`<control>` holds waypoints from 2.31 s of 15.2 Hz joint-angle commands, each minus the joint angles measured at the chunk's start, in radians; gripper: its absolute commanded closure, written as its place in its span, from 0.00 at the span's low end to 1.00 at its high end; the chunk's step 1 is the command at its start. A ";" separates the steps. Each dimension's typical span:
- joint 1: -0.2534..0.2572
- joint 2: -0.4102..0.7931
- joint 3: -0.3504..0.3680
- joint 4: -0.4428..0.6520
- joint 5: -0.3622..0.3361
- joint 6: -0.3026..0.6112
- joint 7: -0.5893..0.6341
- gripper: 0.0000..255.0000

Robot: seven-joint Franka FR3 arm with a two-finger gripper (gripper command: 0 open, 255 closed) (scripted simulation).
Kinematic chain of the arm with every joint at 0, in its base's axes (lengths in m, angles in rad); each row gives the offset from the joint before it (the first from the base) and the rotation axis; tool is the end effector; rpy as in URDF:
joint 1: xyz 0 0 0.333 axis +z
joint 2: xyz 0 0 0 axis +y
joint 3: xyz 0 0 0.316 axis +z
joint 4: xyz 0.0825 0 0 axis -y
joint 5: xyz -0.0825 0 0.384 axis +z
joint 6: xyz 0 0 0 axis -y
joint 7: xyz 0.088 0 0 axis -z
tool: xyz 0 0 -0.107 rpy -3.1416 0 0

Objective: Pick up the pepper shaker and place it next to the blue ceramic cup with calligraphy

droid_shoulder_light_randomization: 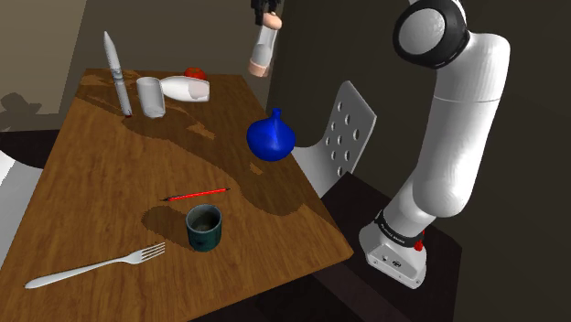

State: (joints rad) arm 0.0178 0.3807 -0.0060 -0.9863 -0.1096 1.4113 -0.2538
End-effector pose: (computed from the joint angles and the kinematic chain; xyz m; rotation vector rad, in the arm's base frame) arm 0.6460 -0.0045 0.6520 3.0038 0.3717 0.0465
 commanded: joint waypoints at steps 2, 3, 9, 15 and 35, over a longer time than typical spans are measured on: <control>0.043 -0.060 0.017 -0.104 -0.007 0.038 0.062 1.00; 0.057 -0.077 0.024 -0.135 -0.010 0.049 0.085 1.00; 0.142 -0.146 0.070 -0.265 -0.023 0.095 0.220 1.00; 0.225 -0.166 0.120 -0.325 -0.033 0.117 0.356 1.00; 0.545 0.074 0.261 -0.084 -0.111 0.056 0.785 1.00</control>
State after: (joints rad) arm 0.5390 0.4198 0.2495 -1.1161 -0.2118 1.4816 0.5074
